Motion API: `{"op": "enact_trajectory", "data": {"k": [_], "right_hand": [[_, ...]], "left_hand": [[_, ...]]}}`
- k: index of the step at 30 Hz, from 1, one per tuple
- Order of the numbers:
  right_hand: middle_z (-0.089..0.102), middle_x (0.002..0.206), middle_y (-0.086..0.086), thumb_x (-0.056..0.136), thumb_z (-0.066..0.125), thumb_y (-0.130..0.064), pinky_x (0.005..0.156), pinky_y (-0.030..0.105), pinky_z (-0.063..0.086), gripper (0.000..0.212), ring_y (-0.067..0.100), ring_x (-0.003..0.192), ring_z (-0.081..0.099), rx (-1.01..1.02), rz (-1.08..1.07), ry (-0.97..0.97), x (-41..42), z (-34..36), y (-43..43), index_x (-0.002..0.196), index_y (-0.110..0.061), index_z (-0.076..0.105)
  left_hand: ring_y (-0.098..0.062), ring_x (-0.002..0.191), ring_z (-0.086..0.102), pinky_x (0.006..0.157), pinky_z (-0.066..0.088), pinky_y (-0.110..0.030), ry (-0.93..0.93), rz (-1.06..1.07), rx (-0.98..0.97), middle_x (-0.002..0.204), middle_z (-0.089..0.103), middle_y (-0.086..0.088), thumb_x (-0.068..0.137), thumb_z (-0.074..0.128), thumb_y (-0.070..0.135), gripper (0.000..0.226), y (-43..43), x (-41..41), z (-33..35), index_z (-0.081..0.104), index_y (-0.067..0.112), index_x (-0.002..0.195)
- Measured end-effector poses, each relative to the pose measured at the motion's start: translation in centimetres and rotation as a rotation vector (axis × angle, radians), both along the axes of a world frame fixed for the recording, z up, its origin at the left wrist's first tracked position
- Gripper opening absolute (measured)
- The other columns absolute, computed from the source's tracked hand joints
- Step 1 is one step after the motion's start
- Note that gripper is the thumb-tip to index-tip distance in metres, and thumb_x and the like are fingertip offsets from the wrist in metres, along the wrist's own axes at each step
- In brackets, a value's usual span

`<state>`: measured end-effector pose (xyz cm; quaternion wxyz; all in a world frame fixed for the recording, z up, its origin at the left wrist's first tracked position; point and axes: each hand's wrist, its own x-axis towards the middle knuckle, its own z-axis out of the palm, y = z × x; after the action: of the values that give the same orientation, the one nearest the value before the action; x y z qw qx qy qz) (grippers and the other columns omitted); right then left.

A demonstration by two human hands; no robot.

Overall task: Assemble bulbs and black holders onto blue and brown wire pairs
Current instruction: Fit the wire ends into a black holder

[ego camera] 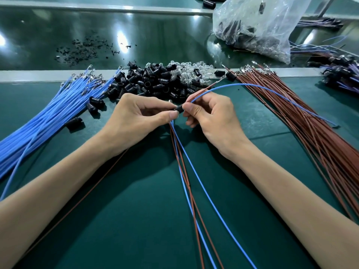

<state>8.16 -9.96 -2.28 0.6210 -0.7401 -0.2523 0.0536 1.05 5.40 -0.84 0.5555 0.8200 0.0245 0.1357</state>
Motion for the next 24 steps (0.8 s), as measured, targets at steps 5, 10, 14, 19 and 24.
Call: {"op": "enact_trajectory", "data": {"k": [5,10,14,19,24], "right_hand": [[0.066,0.065,-0.007,0.083,0.072,-0.009,0.054,0.017,0.047,0.014,0.006,0.054,0.059,0.069,0.053,0.036,-0.2,0.3,-0.2,0.072,-0.015,0.067],[0.071,0.068,0.002,0.096,0.053,-0.021,0.051,0.021,0.048,0.012,0.014,0.051,0.061,0.261,0.077,0.242,-0.2,0.7,-0.2,0.087,-0.015,0.049],[0.065,0.061,-0.007,0.095,0.058,-0.014,0.051,0.018,0.043,0.022,0.007,0.049,0.053,0.128,-0.019,0.087,0.1,0.2,-0.3,0.073,-0.017,0.056],[0.065,0.061,-0.004,0.087,0.062,-0.032,0.050,0.018,0.043,0.014,0.008,0.048,0.053,0.193,0.016,0.159,0.1,0.4,-0.2,0.083,-0.019,0.057],[0.055,0.051,-0.007,0.101,0.046,-0.022,0.044,0.018,0.037,0.027,0.008,0.043,0.044,0.347,-0.117,0.274,0.7,0.6,-0.4,0.075,-0.016,0.045]], "left_hand": [[-0.004,0.078,0.064,0.076,0.050,-0.017,0.000,-0.018,-0.016,0.089,0.075,-0.002,0.078,0.073,0.014,0.021,0.1,0.0,0.0,0.074,0.010,0.099],[-0.001,0.072,0.065,0.072,0.052,-0.014,-0.009,0.031,-0.080,0.082,0.073,0.013,0.079,0.073,0.013,0.013,-0.1,0.1,0.0,0.073,0.020,0.089],[-0.007,0.075,0.065,0.075,0.052,-0.020,0.029,0.033,-0.060,0.082,0.075,0.007,0.072,0.075,0.027,0.018,-0.2,-0.1,0.1,0.075,0.021,0.089],[-0.003,0.073,0.064,0.073,0.050,-0.018,0.034,0.020,-0.051,0.080,0.074,0.011,0.076,0.074,0.025,0.011,-0.1,-0.1,0.2,0.075,0.024,0.087],[-0.014,0.077,0.064,0.083,0.051,-0.043,0.044,0.025,-0.044,0.081,0.075,0.000,0.070,0.074,0.038,0.024,-0.2,-0.3,0.2,0.077,0.021,0.087]]}}
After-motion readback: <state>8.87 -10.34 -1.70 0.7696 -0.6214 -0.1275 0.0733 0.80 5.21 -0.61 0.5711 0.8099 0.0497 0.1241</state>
